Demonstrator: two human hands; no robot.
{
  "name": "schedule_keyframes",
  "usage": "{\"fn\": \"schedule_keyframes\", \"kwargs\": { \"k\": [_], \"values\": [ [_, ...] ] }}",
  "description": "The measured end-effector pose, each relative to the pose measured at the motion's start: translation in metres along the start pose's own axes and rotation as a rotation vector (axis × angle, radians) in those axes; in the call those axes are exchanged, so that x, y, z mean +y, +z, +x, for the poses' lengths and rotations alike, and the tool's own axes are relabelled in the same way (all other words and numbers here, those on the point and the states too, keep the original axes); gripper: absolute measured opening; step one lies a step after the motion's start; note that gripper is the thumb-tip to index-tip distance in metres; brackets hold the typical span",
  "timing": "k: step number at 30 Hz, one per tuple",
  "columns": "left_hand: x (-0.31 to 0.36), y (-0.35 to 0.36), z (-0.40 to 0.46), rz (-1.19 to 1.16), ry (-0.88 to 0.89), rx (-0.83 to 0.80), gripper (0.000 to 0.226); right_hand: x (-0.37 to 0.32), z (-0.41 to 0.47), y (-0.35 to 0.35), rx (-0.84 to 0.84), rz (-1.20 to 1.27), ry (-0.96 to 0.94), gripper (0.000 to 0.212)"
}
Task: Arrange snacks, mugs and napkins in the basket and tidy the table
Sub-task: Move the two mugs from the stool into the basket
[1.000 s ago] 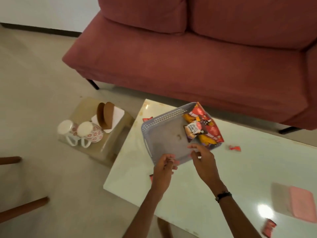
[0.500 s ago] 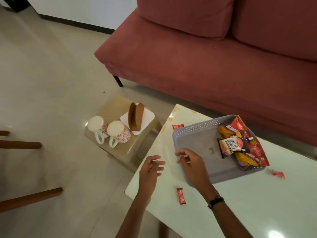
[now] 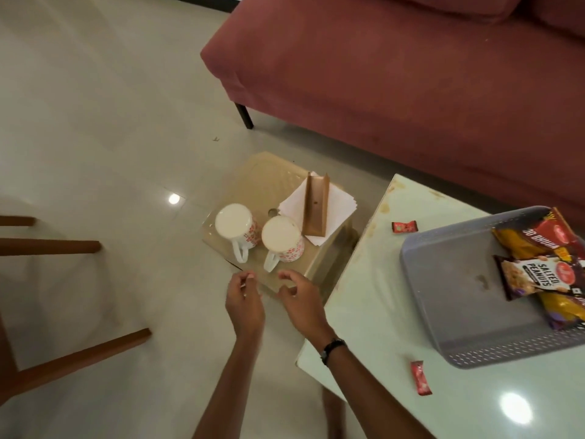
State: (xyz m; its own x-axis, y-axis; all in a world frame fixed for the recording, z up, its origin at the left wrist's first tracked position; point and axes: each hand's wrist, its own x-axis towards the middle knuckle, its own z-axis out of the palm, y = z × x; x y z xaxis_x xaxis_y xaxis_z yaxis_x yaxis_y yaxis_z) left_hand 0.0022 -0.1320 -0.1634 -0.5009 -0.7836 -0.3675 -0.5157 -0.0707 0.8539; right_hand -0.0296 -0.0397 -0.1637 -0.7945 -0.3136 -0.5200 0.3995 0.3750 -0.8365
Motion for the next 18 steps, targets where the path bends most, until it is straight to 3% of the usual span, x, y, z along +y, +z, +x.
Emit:
{"fn": "schedule_keyframes", "kwargs": {
  "k": [5,11,18],
  "values": [
    [0.001,-0.006,0.046,0.067,0.006,0.028,0.034,-0.008,0.025,0.031,-0.02,0.18,0.089,0.037],
    [0.003,-0.005,0.077,0.065,-0.02,-0.179,0.021,-0.005,0.041,0.045,0.016,0.208,0.108,0.017],
    [-0.008,-0.009,0.096,0.066,0.053,-0.352,0.022,0.005,0.048,0.045,0.157,0.119,0.043,0.034]
  ]
}}
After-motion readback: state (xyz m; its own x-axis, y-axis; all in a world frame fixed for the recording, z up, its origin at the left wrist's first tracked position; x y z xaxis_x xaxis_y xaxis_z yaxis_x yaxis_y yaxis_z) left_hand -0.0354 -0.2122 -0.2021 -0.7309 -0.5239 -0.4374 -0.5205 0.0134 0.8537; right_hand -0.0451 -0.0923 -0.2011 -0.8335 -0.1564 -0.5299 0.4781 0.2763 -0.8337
